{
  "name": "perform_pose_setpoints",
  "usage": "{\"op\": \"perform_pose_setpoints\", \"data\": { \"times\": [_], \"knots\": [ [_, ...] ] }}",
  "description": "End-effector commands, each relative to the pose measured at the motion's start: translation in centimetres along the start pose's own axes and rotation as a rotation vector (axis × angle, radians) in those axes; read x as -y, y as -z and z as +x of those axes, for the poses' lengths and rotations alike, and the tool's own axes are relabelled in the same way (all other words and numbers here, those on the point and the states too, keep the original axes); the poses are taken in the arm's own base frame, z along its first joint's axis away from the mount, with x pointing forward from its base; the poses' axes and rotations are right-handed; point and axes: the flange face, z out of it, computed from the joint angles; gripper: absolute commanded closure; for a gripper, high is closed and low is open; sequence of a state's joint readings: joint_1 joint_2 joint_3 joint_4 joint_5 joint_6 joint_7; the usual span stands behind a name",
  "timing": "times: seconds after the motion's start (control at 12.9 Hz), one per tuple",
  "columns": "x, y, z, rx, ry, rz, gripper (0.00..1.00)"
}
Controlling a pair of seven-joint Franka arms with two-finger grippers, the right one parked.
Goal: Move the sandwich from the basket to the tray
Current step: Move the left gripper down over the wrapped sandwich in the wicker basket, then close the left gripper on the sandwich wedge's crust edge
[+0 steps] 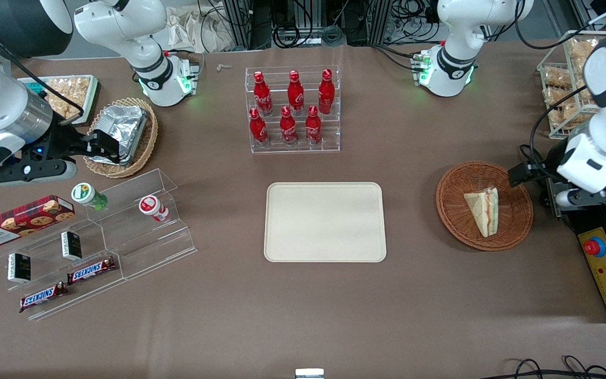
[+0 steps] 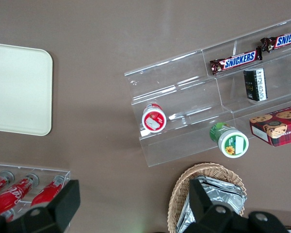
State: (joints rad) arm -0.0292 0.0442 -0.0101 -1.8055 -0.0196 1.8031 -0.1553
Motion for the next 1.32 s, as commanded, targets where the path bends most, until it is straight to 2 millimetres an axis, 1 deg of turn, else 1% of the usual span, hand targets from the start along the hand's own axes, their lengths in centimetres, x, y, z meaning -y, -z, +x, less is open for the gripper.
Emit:
{"op": "perform_pose_setpoints", "data": {
  "times": [0.0,0.08,0.16,0.31,0.39,0.54,0.7,0.86,1.01,1.17,1.24],
  "knots": [
    [0.7,-3.9,-2.3,-0.038,0.067,-0.002,0.00],
    [1.1,-5.6,-3.0,-0.051,0.114,-0.006,0.00],
    [2.1,-7.4,-3.2,-0.078,0.162,-0.013,0.00],
    [2.4,-11.7,-3.7,-0.119,0.220,-0.022,0.00],
    [2.4,-13.5,-3.8,-0.128,0.227,-0.025,0.00],
    [2.6,-16.2,-4.0,-0.124,0.228,-0.023,0.00],
    [2.6,-19.6,-3.9,-0.096,0.213,-0.013,0.00],
    [2.7,-21.8,-4.0,-0.089,0.164,0.030,0.00],
    [3.5,-23.4,-3.7,-0.091,0.170,0.034,0.00],
    [3.4,-25.7,-3.6,-0.093,0.167,0.031,0.00],
    [3.4,-26.4,-3.4,-0.102,0.154,0.029,0.00]
  ]
}}
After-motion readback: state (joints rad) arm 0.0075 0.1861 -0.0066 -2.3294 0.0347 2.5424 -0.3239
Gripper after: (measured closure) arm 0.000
